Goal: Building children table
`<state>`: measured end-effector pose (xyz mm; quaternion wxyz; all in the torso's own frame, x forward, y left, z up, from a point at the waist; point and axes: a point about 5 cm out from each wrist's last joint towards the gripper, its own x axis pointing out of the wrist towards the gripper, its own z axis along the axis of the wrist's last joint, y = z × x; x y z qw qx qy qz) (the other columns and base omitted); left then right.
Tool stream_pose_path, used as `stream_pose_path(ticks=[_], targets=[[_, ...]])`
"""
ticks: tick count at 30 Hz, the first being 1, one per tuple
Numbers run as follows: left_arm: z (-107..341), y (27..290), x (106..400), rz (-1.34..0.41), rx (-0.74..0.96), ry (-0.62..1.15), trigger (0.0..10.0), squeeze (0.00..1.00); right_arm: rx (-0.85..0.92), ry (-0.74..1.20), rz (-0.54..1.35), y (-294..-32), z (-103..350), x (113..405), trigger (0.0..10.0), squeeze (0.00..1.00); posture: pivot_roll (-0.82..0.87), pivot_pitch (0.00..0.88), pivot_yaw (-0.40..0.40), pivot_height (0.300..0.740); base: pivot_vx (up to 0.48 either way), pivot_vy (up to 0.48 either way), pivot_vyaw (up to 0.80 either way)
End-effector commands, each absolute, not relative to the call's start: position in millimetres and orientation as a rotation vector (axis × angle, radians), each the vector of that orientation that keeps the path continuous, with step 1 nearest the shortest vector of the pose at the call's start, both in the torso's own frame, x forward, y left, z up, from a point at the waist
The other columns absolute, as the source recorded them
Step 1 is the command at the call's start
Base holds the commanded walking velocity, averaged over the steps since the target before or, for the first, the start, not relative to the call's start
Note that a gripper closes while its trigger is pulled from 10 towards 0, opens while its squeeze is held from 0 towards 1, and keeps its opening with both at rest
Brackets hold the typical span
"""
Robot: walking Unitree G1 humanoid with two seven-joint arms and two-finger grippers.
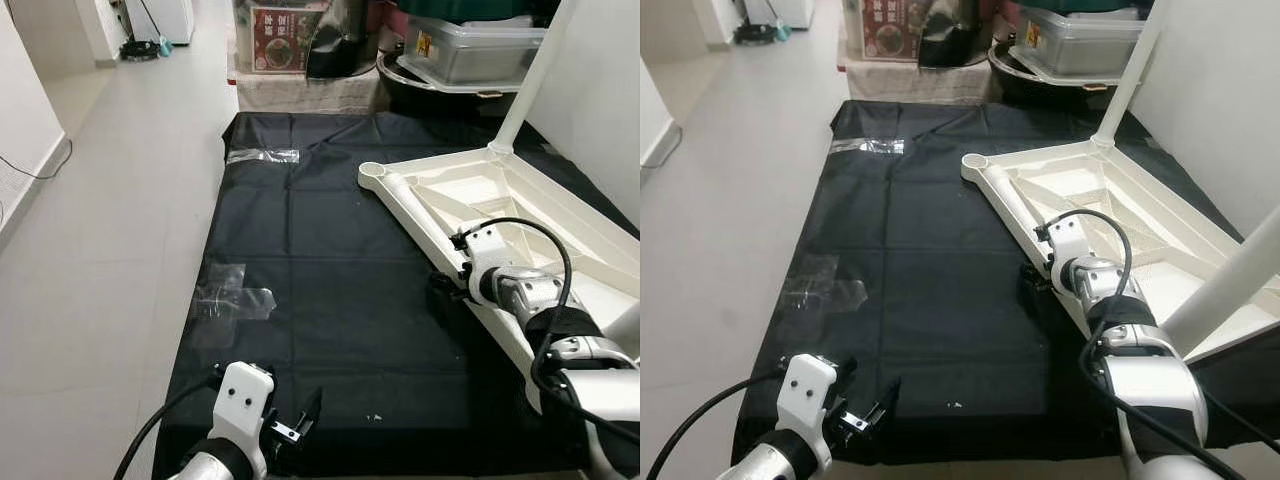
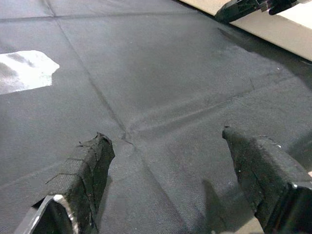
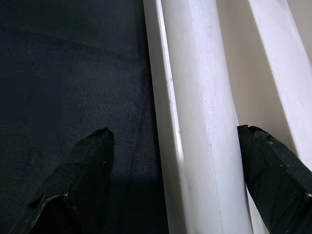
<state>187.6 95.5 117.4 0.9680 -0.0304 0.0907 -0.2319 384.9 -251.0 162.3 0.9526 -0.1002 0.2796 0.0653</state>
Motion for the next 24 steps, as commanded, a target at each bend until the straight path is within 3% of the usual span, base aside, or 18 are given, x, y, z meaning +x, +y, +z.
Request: stream_pose_path(ticks=[1, 15, 24], targets=[[117, 95, 184, -0.472, -0.063, 0.197, 10.0, 0.00, -0.198, 0.587, 0.156, -250, 159, 384, 10.0, 0.00, 0.11, 0.132, -0.101, 0.740, 0.000, 0.000, 0.00], [116, 94, 183, -0.474, -0.064, 0.207, 10.0, 0.00, -0.182, 0.396, 0.150, -245, 194, 399, 10.0, 0.00, 0.11, 0.108, -0.106, 0.740, 0.000, 0.000, 0.00], [115, 94, 183, -0.475, -0.067, 0.210, 10.0, 0.00, -0.205, 0.525, 0.301, -230, 169, 392, 10.0, 0.00, 0.11, 0.104, -0.108, 0.740, 0.000, 0.000, 0.00]])
